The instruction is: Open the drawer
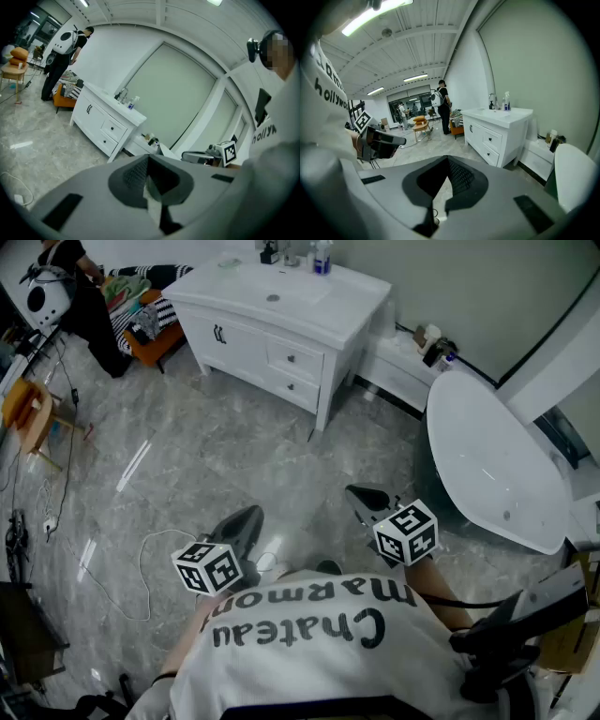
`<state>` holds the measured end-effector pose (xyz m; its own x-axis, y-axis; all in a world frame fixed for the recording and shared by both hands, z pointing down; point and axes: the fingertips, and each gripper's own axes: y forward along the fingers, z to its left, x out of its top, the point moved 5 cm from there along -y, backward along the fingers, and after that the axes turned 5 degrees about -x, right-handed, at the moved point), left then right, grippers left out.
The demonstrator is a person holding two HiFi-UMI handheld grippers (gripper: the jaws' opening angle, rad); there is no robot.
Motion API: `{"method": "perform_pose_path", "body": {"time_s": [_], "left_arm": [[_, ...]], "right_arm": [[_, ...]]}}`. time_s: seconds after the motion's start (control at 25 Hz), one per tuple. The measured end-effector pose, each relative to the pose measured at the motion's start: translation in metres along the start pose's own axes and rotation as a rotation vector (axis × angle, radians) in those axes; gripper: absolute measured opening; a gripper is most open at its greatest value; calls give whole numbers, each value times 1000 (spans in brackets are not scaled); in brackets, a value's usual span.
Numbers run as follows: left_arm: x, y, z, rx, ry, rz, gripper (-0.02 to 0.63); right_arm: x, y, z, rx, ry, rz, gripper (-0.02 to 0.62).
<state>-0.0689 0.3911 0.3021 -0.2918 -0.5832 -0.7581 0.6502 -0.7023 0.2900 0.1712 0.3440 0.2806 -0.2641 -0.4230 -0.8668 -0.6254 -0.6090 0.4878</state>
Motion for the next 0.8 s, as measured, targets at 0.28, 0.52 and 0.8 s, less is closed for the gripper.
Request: {"method": "perform_pose_path", "body": {"time_s": [0.28, 0.52, 0.8], "left_arm": [[1, 1, 0, -9, 3, 0, 8], [2, -2, 5, -13, 1, -1, 8], [12, -12, 19, -19, 0, -11, 8]], "right_arm": [[0, 0, 0, -1, 18, -1, 3], [0, 2, 5, -10, 15, 7, 3], [11, 11, 11, -35, 45, -11, 3]]}}
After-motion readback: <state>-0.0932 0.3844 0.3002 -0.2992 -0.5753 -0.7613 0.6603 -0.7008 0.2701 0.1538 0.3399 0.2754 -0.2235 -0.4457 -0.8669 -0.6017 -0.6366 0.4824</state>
